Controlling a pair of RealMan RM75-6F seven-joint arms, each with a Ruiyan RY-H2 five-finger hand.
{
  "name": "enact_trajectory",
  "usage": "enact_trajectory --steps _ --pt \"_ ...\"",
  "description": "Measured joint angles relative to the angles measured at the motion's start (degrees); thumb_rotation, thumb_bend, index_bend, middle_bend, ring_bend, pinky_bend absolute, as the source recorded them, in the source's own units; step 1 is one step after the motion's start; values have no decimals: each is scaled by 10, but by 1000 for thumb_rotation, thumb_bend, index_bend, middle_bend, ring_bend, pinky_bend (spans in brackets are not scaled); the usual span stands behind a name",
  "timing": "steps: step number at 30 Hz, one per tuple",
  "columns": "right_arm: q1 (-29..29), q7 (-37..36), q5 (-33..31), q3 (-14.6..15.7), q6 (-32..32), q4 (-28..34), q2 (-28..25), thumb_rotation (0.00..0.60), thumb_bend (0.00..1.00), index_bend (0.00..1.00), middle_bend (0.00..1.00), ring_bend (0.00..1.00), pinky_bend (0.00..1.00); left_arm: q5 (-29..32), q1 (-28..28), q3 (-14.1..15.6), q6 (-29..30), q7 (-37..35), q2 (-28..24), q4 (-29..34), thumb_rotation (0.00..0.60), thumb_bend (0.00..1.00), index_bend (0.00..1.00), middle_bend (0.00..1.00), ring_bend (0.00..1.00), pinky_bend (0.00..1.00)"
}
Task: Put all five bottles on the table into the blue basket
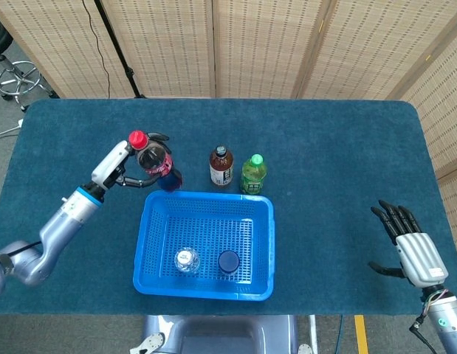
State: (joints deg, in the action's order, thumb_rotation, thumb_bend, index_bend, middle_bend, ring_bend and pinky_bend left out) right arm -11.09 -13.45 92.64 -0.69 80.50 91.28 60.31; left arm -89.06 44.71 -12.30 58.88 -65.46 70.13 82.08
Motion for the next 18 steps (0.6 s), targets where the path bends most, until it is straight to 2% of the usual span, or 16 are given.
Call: enact_trajectory --steps 4,7,13,18 --pt "1 6 1 1 1 3 1 600 0 0 0 0 0 -54 -9 30 23 -7 -32 46 600 497 474 439 330 409" --pt "1 9 1 2 0 4 1 600 0 0 0 0 0 -94 -15 59 38 6 -37 63 600 494 474 439 330 409" --pt "2 9 1 2 0 5 0 600 0 0 0 0 0 -129 -23 104 53 69 -9 75 600 491 474 439 330 409" --pt "2 7 0 2 0 5 -1 600 0 0 0 0 0 -126 -28 113 53 106 18 65 600 490 472 439 322 409"
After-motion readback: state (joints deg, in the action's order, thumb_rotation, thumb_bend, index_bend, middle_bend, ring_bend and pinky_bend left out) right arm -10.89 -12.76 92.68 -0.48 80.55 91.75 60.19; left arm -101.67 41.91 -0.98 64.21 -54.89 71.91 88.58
